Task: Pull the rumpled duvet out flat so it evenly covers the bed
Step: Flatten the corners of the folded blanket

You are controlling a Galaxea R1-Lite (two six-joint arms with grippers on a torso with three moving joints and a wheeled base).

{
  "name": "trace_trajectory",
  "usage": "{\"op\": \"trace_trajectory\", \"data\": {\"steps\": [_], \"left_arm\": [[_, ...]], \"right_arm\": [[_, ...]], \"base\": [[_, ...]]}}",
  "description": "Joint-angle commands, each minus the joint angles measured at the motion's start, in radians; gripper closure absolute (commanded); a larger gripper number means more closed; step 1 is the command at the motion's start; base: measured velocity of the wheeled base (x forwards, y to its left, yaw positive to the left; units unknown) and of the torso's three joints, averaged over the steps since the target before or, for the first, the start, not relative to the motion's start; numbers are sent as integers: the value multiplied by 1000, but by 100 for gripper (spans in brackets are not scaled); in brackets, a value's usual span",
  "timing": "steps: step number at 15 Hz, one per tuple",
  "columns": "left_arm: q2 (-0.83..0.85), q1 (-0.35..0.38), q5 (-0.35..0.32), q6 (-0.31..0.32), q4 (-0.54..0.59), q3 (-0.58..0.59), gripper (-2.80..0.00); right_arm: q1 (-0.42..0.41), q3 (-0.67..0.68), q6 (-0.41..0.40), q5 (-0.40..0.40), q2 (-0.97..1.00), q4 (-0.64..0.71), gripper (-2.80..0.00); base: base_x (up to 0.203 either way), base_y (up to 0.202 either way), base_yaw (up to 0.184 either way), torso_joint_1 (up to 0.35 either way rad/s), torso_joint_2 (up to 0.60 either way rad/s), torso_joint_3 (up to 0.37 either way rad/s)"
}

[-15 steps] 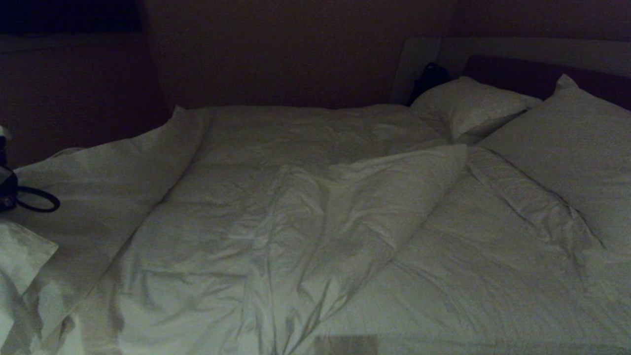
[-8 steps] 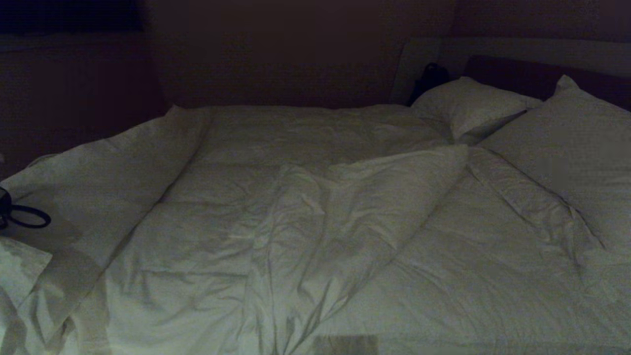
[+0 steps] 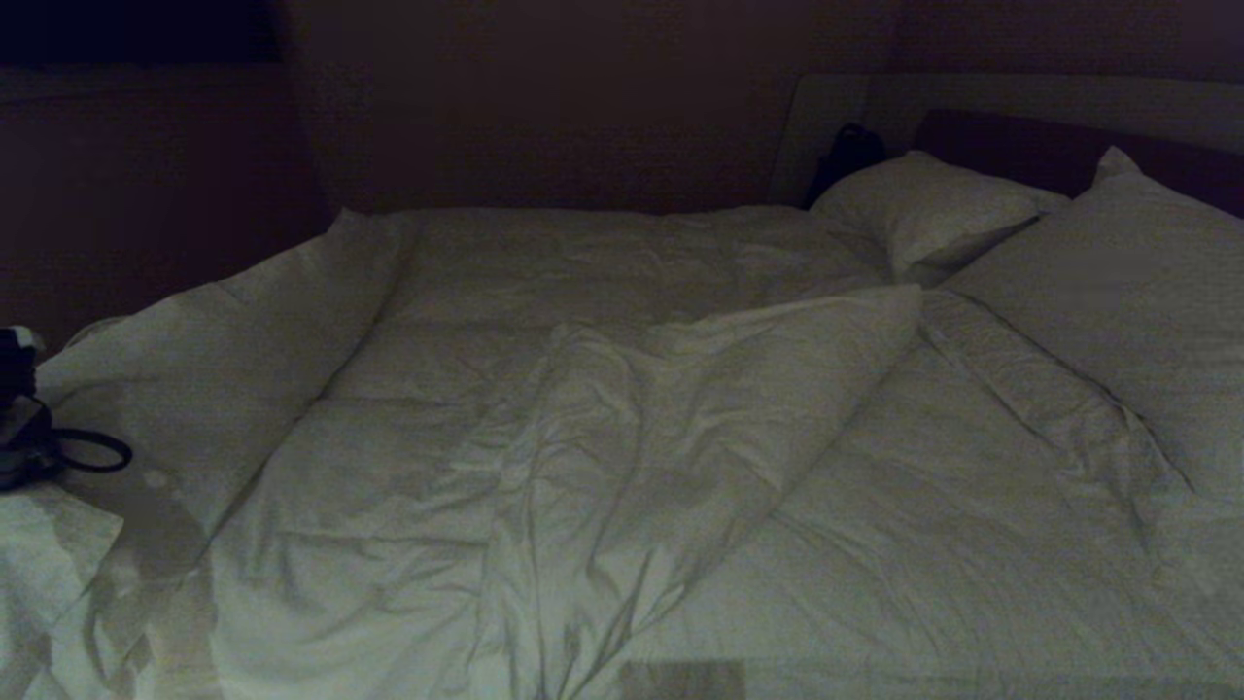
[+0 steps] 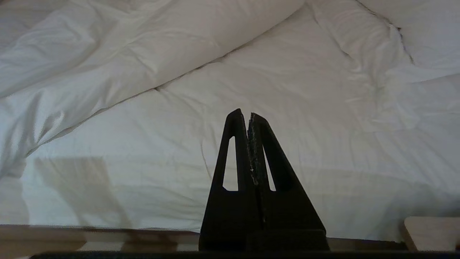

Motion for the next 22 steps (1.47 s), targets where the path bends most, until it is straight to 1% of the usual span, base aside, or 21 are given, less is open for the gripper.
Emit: {"op": "trace_trajectory", "data": {"steps": [1, 2, 3, 4, 5, 9, 12, 16, 19, 20, 22], "left_arm": [[-59, -42, -68, -24, 0, 60, -280], [-96, -68, -109, -42, 0, 111, -280], [-112, -86, -142, -59, 0, 132, -280], [-130, -102, -182, -63, -5, 154, -280], [-176, -123, -239, -68, -10, 191, -280], [-404, -209, -507, -84, -23, 320, -280], [-554, -238, -684, -87, -52, 397, -280], [-734, -244, -833, -85, -133, 497, -280], [-852, -243, -929, -84, -148, 550, -280], [-871, -243, -952, -83, -149, 567, -280], [-971, -247, -992, -80, -147, 609, -280]], "right_arm": [[2, 0, 0, 0, 1, 0, 0], [2, 0, 0, 0, 1, 0, 0], [2, 0, 0, 0, 1, 0, 0], [0, 0, 0, 0, 0, 0, 0], [1, 0, 0, 0, 1, 0, 0], [0, 0, 0, 0, 0, 0, 0], [0, 0, 0, 0, 1, 0, 0], [2, 0, 0, 0, 1, 0, 0], [0, 0, 0, 0, 1, 0, 0], [0, 0, 0, 0, 1, 0, 0], [0, 0, 0, 0, 1, 0, 0]], "base": [[0, 0, 0, 0, 0, 0], [0, 0, 0, 0, 0, 0], [0, 0, 0, 0, 0, 0], [0, 0, 0, 0, 0, 0], [0, 0, 0, 0, 0, 0], [0, 0, 0, 0, 0, 0], [0, 0, 0, 0, 0, 0], [0, 0, 0, 0, 0, 0], [0, 0, 0, 0, 0, 0], [0, 0, 0, 0, 0, 0], [0, 0, 0, 0, 0, 0]]}}
